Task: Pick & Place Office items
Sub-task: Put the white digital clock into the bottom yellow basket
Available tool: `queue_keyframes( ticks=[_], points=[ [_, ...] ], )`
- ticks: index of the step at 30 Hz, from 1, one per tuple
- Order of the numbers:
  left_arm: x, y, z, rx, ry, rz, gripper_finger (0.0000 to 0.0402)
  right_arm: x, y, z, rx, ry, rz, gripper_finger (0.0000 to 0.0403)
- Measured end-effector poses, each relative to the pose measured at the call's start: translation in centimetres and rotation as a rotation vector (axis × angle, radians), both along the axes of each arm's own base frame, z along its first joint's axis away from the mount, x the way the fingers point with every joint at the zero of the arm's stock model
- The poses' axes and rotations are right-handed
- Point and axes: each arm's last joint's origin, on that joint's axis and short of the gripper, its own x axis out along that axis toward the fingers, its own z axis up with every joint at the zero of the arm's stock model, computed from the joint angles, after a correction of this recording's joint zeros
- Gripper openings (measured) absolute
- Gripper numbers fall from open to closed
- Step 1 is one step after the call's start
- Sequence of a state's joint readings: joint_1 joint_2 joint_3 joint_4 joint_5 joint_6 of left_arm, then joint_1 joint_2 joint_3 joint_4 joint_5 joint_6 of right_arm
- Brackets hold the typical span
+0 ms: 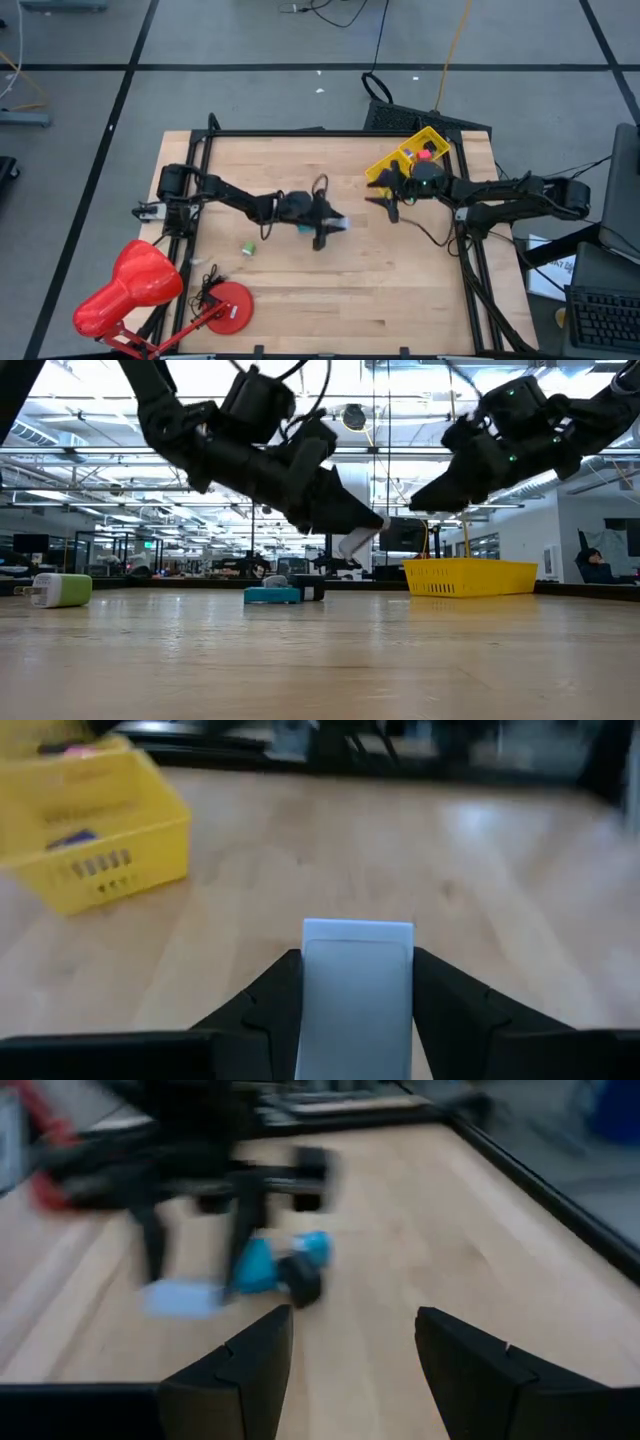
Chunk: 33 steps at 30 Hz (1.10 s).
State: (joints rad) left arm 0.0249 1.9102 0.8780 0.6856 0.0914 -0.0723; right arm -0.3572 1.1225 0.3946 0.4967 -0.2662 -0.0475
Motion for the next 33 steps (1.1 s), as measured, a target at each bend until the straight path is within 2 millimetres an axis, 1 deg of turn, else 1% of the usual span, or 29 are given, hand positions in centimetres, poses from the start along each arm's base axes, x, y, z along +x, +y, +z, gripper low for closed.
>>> queue_keyframes(
  ticks=[3,5,8,11,15,18,22,26,30,33],
  points=[
    [-0.3,1.2,-0.1,-0.244,0.012,0.054,0.0153,0.5,1.5,0.1,-0.158,-0.001,0.119,0.0199],
    [-0.3,1.6,-0.1,-0.377,0.034,0.034,0.0153,0.8,2.6,0.0,-0.267,-0.003,0.205,0.0199],
    [0.1,1.2,0.5,-0.488,0.049,-0.078,0.0153,1.4,4.1,-0.2,-0.372,-0.011,0.239,0.0199],
    [0.7,0.4,1.4,-0.572,0.055,-0.157,0.0153,2.3,5.2,-0.5,-0.423,-0.054,0.258,0.0199],
    [1.6,-0.3,2.8,-0.599,0.032,-0.223,0.0153,3.5,6.4,-1.1,-0.434,-0.101,0.297,0.0199],
    [2.2,-0.4,3.5,-0.614,0.061,-0.234,0.0153,4.4,7.0,-1.6,-0.421,-0.080,0.323,0.0199],
    [2.2,-0.4,3.0,-0.589,0.162,-0.214,0.0153,4.8,7.3,-1.5,-0.430,-0.062,0.338,0.0199],
    [1.9,-0.3,2.3,-0.581,0.230,-0.165,0.0153,4.8,7.3,-1.1,-0.394,-0.067,0.348,0.0199],
    [1.9,-0.2,2.2,-0.574,0.229,-0.162,0.0153,4.7,7.6,-1.6,-0.307,-0.038,0.430,0.0199],
    [2.0,-0.1,2.3,-0.575,0.219,-0.158,0.0153,4.8,8.0,-1.7,-0.300,-0.038,0.462,0.0199]
  ],
)
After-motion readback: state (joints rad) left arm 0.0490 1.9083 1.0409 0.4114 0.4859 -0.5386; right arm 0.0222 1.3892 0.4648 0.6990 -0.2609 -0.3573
